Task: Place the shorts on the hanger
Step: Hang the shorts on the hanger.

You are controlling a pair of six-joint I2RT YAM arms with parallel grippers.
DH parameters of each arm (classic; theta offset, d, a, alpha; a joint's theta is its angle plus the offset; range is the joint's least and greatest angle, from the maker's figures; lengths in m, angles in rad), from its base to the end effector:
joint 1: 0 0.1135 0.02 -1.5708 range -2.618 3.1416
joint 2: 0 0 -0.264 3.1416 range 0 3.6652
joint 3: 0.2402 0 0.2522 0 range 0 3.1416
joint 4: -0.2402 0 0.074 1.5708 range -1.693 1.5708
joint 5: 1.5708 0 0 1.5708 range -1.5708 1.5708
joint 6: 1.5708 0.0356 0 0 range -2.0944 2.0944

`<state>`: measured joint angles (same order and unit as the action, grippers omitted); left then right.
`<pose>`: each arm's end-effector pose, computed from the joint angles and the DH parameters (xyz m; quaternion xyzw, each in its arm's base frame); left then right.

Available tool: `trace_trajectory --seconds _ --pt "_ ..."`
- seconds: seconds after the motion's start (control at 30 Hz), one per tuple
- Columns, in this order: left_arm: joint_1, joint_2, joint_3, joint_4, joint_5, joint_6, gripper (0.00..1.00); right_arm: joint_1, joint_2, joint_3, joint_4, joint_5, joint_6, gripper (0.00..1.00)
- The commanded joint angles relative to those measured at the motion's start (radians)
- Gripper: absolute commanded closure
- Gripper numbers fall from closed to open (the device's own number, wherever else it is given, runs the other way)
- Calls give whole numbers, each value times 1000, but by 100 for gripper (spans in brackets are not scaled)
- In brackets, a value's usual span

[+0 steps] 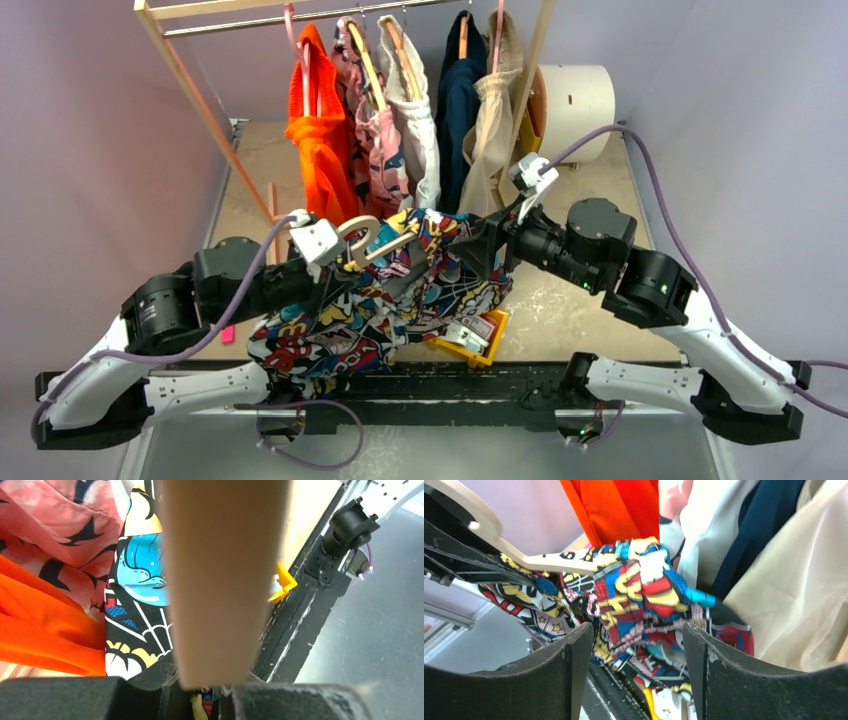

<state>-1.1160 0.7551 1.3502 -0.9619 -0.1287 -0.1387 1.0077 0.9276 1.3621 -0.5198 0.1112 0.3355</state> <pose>0.0476 -0.0869 0.4422 0.3540 0.7433 -0.2888 0.4886 0.0928 0.1396 0.4730 -0.2071 0.7067 0.3881 0.5541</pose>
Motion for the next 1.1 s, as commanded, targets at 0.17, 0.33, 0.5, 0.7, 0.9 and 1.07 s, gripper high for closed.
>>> trace_trajectory --seconds 0.17,0.33,0.5,0.7,0.9,1.07 --pt "1 36 49 21 49 -13 100 4 142 202 -34 -23 -262 27" --pt "1 39 46 10 36 -13 100 13 187 227 -81 28 -310 27" --pt "1 37 29 23 11 -21 100 39 228 217 -115 55 -308 26" --pt "1 54 27 31 -15 -32 100 71 240 214 -112 74 -299 24" --pt "1 72 28 41 -17 -47 100 88 271 199 -111 121 -289 25" --pt "1 78 39 39 -30 -62 100 108 302 198 -129 194 -281 30"
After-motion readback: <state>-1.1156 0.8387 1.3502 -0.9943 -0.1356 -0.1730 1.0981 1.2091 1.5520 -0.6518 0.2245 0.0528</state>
